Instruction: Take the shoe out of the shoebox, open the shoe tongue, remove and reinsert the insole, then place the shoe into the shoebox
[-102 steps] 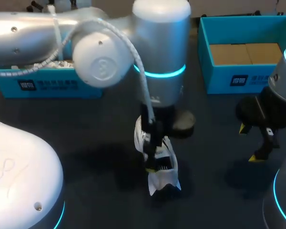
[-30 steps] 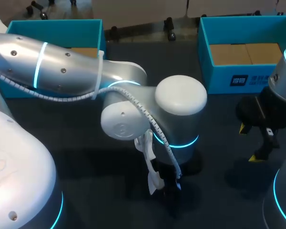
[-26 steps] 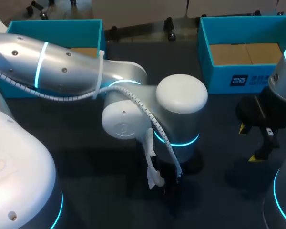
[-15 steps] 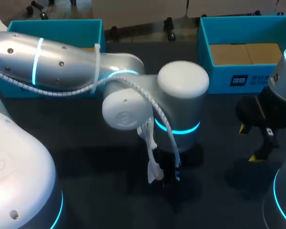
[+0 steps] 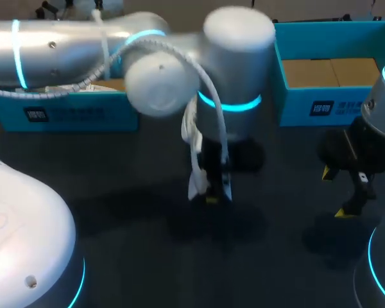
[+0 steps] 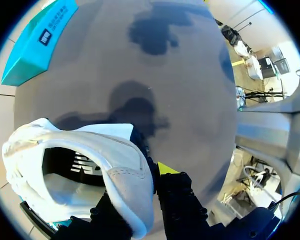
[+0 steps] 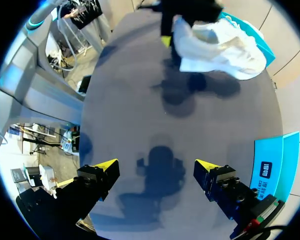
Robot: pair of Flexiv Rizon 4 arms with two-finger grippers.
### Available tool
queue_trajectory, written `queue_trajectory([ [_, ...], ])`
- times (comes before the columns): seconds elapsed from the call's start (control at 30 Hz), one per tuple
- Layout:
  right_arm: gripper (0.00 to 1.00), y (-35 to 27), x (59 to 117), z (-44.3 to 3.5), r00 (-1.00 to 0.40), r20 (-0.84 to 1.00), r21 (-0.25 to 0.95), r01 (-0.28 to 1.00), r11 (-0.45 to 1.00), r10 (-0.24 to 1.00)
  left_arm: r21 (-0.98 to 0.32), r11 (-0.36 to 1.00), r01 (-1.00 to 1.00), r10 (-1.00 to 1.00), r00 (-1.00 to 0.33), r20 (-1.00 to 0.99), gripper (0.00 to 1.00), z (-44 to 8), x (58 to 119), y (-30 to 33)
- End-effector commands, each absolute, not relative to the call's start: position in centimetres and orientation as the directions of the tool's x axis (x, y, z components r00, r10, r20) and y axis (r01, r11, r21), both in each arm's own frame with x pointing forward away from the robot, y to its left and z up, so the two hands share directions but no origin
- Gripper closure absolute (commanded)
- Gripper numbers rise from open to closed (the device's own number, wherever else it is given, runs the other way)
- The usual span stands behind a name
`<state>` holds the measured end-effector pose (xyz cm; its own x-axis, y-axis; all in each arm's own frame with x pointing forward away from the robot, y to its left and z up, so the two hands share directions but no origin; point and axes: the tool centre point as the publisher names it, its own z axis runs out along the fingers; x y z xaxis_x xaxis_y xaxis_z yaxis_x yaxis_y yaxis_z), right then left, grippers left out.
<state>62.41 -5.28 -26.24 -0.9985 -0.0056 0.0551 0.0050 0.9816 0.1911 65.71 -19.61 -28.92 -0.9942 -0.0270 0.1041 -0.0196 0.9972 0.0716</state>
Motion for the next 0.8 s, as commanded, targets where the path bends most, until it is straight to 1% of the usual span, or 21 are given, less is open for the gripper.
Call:
queue_trajectory([
  [0.03,0.00,-5.3,62.4,-26.4,-0.999,0.053,0.190,0.005,0.982,-0.006,0.031,0.999,-0.020,-0.024,-0.992,0.125,1.00,-23.6,68.9,-16.1],
  [0.2,0.00,-5.3,62.4,-26.4,-0.999,0.053,0.190,0.005,0.982,-0.006,-0.002,1.000,-0.017,-0.016,-0.989,0.150,1.00,-20.7,72.1,-14.2],
  [0.3,0.00,-5.3,62.4,-26.4,-0.999,0.053,0.190,0.005,0.982,-0.006,0.020,1.000,-0.008,-0.011,-0.990,0.139,1.00,-19.0,73.7,-13.5],
  [0.8,0.00,-5.3,62.4,-26.4,-0.999,0.053,0.190,0.005,0.982,-0.006,0.020,1.000,-0.008,-0.011,-0.990,0.139,1.00,-19.0,73.7,-13.5],
])
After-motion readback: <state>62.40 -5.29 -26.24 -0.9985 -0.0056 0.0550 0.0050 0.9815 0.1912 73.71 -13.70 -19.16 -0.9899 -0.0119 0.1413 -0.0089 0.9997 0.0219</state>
